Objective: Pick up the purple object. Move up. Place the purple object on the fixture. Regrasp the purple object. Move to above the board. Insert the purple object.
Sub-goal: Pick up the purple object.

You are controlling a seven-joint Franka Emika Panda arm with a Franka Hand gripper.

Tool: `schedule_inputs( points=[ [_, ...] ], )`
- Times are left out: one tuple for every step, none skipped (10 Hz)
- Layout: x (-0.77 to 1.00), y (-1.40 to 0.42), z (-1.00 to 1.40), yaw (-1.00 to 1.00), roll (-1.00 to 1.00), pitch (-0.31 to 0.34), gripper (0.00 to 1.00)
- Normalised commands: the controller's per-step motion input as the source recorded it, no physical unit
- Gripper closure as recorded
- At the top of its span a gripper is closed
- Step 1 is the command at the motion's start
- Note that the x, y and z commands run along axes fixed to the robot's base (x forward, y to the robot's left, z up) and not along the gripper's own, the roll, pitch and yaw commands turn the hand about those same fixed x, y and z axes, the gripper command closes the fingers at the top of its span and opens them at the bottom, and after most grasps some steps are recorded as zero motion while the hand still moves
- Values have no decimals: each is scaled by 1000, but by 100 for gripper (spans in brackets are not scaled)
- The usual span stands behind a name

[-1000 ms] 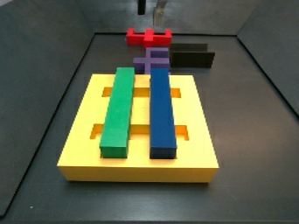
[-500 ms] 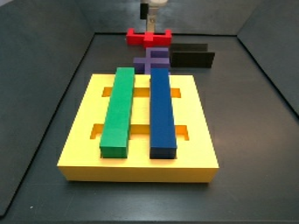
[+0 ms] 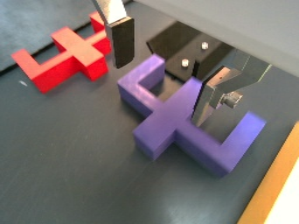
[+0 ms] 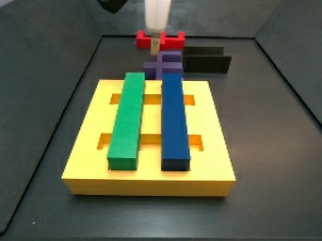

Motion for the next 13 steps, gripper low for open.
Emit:
schedule_inputs(
  points=[
    [-266, 0, -220, -263, -7, 0, 0],
    [-331, 0, -266, -249, 0, 0, 0],
    [-554, 0, -526, -229, -43, -87, 0],
    [-229, 0, -517, 0, 0, -114, 0],
    [0, 0, -446, 54, 0, -27, 0],
    [169, 0, -343, 131, 0, 0, 0],
    [143, 0, -334, 137, 27, 20, 0],
    [80, -11, -274, 160, 14, 7, 0],
    [54, -11, -149, 151, 0, 3, 0],
    [94, -9, -171, 171, 7, 23, 0],
    [114, 0, -123, 206, 0, 36, 0],
    [120, 0, -23, 200, 0, 20, 0],
    [126, -57, -140, 169, 3, 20, 0]
  ],
)
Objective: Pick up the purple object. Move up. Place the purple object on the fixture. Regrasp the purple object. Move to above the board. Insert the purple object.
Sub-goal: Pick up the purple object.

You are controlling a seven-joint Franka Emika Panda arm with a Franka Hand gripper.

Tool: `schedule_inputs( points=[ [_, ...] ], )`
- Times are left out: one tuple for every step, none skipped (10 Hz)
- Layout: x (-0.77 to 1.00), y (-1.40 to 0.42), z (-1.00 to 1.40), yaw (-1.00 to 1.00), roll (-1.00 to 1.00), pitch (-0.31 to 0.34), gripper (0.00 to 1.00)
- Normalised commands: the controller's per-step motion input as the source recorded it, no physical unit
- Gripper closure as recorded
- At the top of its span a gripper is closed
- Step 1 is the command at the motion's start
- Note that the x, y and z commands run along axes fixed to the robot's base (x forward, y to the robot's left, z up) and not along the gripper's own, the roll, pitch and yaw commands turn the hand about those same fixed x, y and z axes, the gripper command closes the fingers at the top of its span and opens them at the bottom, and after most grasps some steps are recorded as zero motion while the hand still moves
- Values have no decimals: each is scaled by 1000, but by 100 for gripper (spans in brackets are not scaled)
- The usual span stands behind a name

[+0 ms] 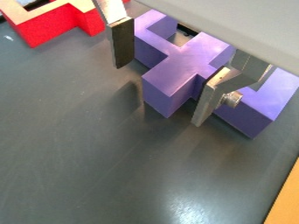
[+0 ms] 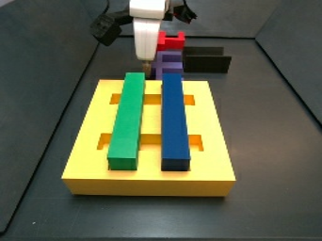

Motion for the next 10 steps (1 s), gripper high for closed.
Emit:
schedule_inputs(
  points=[
    [86, -74, -163, 94, 7, 3, 0],
    [109, -74, -114, 57, 20, 19, 0],
    [89, -63, -191, 0, 67, 34, 0],
    [91, -97, -163, 6, 71, 33, 0],
    [91, -74, -74, 9, 60, 46, 0],
    [3, -60, -60, 0, 67, 41, 0],
    [0, 0, 0, -11, 63, 44, 0],
    [0, 0, 0, 0, 0, 0, 0],
    [0, 0, 0, 0, 0, 0, 100],
    [0, 0, 0, 0, 0, 0, 100]
  ],
)
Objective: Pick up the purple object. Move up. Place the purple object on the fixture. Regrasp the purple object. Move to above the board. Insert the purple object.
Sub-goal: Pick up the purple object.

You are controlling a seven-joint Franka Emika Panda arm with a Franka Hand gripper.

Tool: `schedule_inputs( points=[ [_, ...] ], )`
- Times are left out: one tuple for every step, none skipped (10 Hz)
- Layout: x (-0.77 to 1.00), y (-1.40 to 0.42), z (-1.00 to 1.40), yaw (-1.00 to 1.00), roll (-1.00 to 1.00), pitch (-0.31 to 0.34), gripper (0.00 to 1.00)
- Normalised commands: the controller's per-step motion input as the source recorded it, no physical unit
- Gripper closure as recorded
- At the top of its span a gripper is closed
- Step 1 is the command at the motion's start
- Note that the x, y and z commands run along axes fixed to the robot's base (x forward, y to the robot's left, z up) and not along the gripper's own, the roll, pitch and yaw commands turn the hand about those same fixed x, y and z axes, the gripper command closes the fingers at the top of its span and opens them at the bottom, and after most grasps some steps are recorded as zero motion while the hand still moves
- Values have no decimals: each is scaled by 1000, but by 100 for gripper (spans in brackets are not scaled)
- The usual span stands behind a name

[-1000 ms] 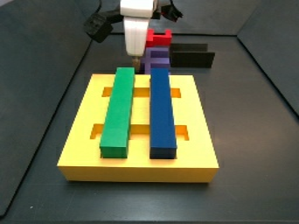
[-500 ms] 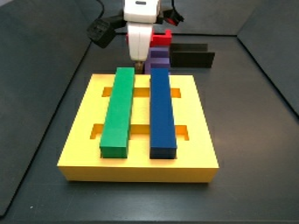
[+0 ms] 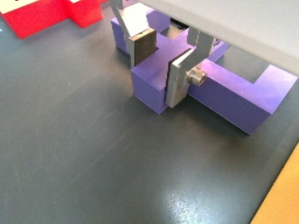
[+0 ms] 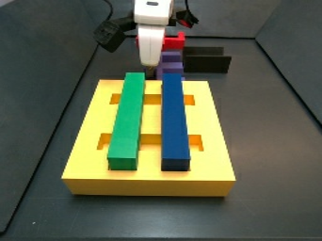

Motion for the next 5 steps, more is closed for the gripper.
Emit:
schedule_inputs(
  points=[
    [0, 0, 0, 0, 0, 0, 100],
    [0, 0, 0, 0, 0, 0, 100],
    [0, 0, 0, 0, 0, 0, 100],
    [0, 0, 0, 0, 0, 0, 100],
    [0, 0, 0, 0, 0, 0, 100]
  ],
)
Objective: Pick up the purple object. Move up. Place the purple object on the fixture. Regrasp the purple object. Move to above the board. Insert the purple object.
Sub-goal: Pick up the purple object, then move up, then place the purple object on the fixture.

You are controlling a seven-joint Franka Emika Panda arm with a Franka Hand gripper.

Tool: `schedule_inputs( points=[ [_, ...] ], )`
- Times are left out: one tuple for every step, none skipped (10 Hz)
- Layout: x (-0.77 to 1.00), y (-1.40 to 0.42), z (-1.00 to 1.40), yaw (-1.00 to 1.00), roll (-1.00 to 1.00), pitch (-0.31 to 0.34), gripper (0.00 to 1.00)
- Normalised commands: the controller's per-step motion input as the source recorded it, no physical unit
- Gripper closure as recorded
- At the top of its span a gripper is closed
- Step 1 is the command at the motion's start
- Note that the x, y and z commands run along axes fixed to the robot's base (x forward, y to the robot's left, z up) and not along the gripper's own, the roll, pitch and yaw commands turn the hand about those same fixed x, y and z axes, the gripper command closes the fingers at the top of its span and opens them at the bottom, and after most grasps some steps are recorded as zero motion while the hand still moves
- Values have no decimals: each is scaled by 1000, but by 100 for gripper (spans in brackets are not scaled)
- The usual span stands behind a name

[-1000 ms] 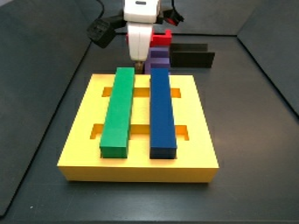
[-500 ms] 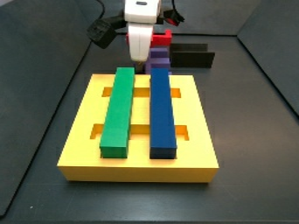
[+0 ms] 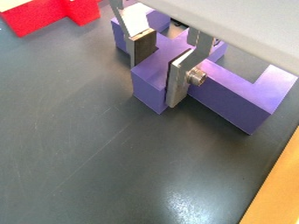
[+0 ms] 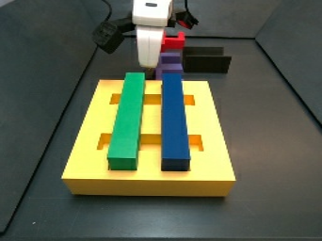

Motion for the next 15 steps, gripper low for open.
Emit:
schedule_inputs(
  points=[
    [0, 0, 0, 0, 0, 0, 100],
    [0, 0, 0, 0, 0, 0, 100],
    [0, 0, 0, 0, 0, 0, 100],
    [0, 0, 0, 0, 0, 0, 100],
    [0, 0, 0, 0, 0, 0, 100],
    [0, 0, 0, 0, 0, 0, 100],
    [0, 0, 0, 0, 0, 0, 100],
    [0, 0, 0, 0, 0, 0, 100],
    [0, 0, 0, 0, 0, 0, 100],
    [0, 0, 833, 0, 0, 0, 100],
    [3, 48, 812, 24, 5, 6, 100],
    [-31, 30, 597, 27, -9, 28, 100],
    [6, 8, 213, 13, -34, 7, 100],
    [-11, 0, -11, 0, 14, 0, 100],
    [0, 160, 0, 31, -123, 0, 100]
  ],
)
